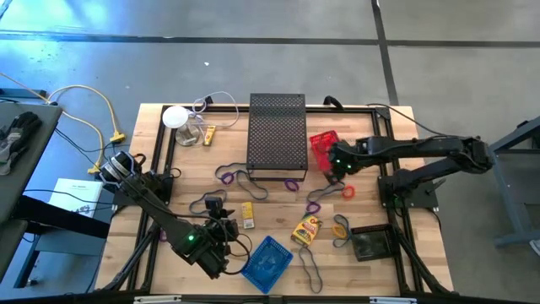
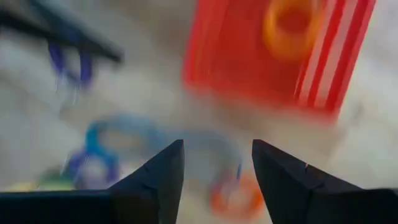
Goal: Pick & Place Office Desk Supplies
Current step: Put the orange spring keychain into the red bin
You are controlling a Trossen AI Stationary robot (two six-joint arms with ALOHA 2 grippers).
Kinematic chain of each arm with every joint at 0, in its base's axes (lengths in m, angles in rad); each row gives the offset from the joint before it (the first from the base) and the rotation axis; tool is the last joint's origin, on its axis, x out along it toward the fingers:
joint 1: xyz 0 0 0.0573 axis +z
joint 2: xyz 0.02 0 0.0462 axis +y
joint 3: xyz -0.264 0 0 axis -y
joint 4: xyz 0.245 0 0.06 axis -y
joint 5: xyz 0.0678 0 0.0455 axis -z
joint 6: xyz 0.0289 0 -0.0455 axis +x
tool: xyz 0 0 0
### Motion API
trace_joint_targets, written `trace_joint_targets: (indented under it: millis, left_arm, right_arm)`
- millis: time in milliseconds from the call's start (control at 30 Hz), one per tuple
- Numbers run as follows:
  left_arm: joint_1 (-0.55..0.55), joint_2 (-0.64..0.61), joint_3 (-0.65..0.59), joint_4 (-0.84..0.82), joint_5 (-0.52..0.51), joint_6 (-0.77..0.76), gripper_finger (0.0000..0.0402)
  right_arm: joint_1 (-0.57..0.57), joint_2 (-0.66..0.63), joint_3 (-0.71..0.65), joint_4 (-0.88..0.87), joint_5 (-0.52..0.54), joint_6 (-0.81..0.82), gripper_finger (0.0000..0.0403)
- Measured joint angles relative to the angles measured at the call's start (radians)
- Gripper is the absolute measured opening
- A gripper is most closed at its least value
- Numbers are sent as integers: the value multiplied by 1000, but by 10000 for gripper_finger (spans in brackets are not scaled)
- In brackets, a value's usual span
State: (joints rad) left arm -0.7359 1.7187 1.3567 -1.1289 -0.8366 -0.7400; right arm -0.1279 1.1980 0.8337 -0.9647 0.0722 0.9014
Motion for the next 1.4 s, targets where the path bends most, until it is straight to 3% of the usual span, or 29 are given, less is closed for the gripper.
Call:
trace_joint_targets:
  millis: [167, 367, 600, 1067, 1400]
  left_arm:
    - [1, 1, -21, 11, -4, 0, 140]
    - [-1, 1, -22, 21, -6, 0, 140]
    - [-21, 1, -22, 39, -2, 0, 140]
    - [-48, 1, -22, 69, -2, 0, 140]
    - [-48, 0, -22, 72, -2, 0, 140]
  right_arm:
    - [64, -1, -1, -157, -79, 64, 144]
    - [157, 43, -1, -138, 13, 28, 121]
    - [237, 128, -1, -96, 20, 69, 115]
    - [248, 343, -1, -41, 1, 56, 115]
    - [228, 408, -1, -36, 21, 30, 115]
